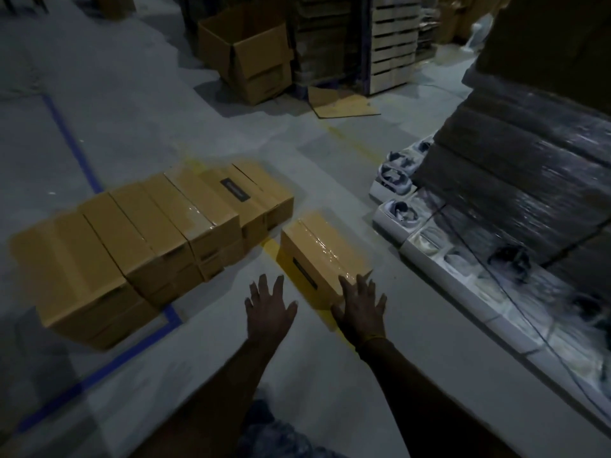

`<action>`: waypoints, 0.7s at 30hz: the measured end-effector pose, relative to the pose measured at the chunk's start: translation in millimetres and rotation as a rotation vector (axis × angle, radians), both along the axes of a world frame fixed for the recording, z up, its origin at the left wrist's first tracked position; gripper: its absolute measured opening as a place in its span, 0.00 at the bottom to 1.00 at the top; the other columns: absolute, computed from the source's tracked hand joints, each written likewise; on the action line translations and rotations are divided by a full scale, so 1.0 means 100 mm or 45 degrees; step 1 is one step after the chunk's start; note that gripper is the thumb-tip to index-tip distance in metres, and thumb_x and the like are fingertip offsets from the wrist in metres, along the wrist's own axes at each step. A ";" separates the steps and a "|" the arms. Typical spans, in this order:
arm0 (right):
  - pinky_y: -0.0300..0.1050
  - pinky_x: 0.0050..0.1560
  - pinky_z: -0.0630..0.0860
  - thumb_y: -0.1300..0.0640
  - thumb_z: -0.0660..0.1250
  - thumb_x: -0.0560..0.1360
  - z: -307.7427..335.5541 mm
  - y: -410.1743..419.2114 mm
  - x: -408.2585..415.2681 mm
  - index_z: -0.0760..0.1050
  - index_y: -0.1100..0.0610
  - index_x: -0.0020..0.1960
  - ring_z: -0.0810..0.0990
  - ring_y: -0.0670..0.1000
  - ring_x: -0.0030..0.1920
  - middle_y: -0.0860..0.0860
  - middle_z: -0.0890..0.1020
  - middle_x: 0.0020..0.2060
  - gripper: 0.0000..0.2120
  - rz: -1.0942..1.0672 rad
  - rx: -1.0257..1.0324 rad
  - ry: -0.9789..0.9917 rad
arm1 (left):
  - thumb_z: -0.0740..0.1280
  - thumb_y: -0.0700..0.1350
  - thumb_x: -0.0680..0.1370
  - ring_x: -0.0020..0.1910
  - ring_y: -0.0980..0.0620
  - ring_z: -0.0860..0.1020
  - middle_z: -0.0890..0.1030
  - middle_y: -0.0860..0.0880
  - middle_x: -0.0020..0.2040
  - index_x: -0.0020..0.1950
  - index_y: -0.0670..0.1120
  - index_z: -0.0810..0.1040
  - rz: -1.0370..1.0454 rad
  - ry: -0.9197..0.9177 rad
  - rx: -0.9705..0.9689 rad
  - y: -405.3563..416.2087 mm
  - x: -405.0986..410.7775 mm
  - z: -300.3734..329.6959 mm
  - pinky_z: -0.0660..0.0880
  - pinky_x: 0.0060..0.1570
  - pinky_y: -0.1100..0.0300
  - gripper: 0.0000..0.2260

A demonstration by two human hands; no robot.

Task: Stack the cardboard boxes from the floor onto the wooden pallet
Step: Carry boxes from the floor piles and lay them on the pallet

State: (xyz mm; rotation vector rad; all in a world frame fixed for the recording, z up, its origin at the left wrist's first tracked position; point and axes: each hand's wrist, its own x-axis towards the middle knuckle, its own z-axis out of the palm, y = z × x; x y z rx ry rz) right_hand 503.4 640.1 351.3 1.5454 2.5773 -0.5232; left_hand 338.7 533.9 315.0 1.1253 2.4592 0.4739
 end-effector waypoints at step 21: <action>0.65 0.77 0.42 0.40 0.55 0.83 -0.66 3.22 -0.83 0.48 0.45 0.81 0.43 0.59 0.80 0.54 0.49 0.81 0.31 0.167 -0.081 -0.216 | 0.60 0.60 0.81 0.79 0.35 0.53 0.52 0.40 0.81 0.81 0.50 0.53 0.168 -0.097 -0.174 3.24 -0.84 -0.83 0.62 0.74 0.41 0.32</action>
